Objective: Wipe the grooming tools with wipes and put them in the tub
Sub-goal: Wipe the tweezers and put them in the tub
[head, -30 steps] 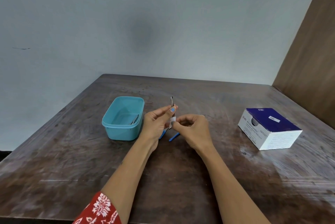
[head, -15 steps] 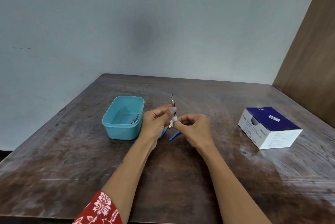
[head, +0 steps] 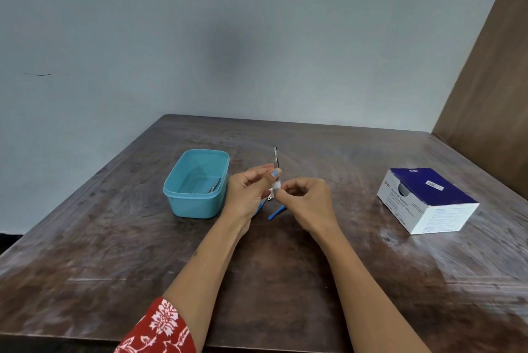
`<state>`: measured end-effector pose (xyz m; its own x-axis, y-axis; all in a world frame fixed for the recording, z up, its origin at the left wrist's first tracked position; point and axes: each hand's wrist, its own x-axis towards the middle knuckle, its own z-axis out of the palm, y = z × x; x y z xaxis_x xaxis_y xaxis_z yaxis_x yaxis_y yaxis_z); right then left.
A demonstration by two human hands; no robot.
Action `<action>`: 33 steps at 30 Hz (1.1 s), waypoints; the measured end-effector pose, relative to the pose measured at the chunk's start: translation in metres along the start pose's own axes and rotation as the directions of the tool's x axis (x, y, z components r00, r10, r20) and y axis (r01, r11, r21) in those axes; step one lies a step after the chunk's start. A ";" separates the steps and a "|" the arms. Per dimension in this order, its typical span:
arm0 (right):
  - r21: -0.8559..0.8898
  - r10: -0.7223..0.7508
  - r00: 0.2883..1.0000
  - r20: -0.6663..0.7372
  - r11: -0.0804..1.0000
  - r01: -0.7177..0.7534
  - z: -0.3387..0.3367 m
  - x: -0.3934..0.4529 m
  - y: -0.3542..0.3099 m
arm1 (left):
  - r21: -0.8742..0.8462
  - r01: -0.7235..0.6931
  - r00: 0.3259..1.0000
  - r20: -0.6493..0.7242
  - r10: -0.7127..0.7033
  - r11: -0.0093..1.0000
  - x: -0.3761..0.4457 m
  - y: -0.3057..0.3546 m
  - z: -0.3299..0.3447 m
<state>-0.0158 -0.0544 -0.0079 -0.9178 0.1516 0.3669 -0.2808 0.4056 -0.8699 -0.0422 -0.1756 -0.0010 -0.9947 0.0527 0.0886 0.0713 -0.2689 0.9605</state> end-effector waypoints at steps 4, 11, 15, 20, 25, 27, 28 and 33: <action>-0.051 -0.002 0.999 0.053 0.999 0.005 0.001 -0.002 -0.001 | -0.005 0.015 1.000 -0.024 -0.015 1.000 0.001 0.001 -0.002; -0.027 -0.030 0.999 -0.031 0.999 0.030 0.001 0.000 -0.002 | -0.002 0.015 1.000 0.003 -0.015 1.000 0.000 -0.001 0.000; -0.009 -0.031 0.998 -0.062 0.999 0.030 -0.001 0.000 0.000 | 0.046 0.046 0.998 0.038 -0.048 0.998 0.001 -0.002 -0.001; -0.035 -0.009 1.000 0.012 0.999 0.010 -0.001 0.001 0.002 | 0.062 0.022 0.999 0.031 -0.024 0.998 0.002 -0.003 -0.002; 0.012 0.092 0.992 -0.083 0.996 -0.091 -0.007 0.005 0.005 | 0.026 -0.008 1.000 -0.006 0.008 1.000 0.004 -0.003 -0.004; 0.129 0.149 0.975 -0.162 0.983 -0.129 -0.011 0.009 0.006 | 0.049 -0.031 0.999 0.029 0.029 0.998 0.003 -0.005 -0.003; 0.208 0.185 0.968 -0.169 0.967 -0.148 -0.013 0.010 0.006 | 0.074 -0.041 0.999 0.038 0.038 0.996 0.002 -0.007 -0.002; 0.498 0.321 0.933 -0.164 0.843 -0.203 -0.016 0.013 0.002 | 0.145 -0.066 0.997 0.051 0.059 0.987 0.001 -0.010 0.001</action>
<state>-0.0235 -0.0378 0.0005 -0.9002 0.4194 0.1170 -0.1903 -0.1373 -0.9721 -0.0438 -0.1719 -0.0102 -0.9836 0.0852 0.1588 0.1471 -0.1297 0.9806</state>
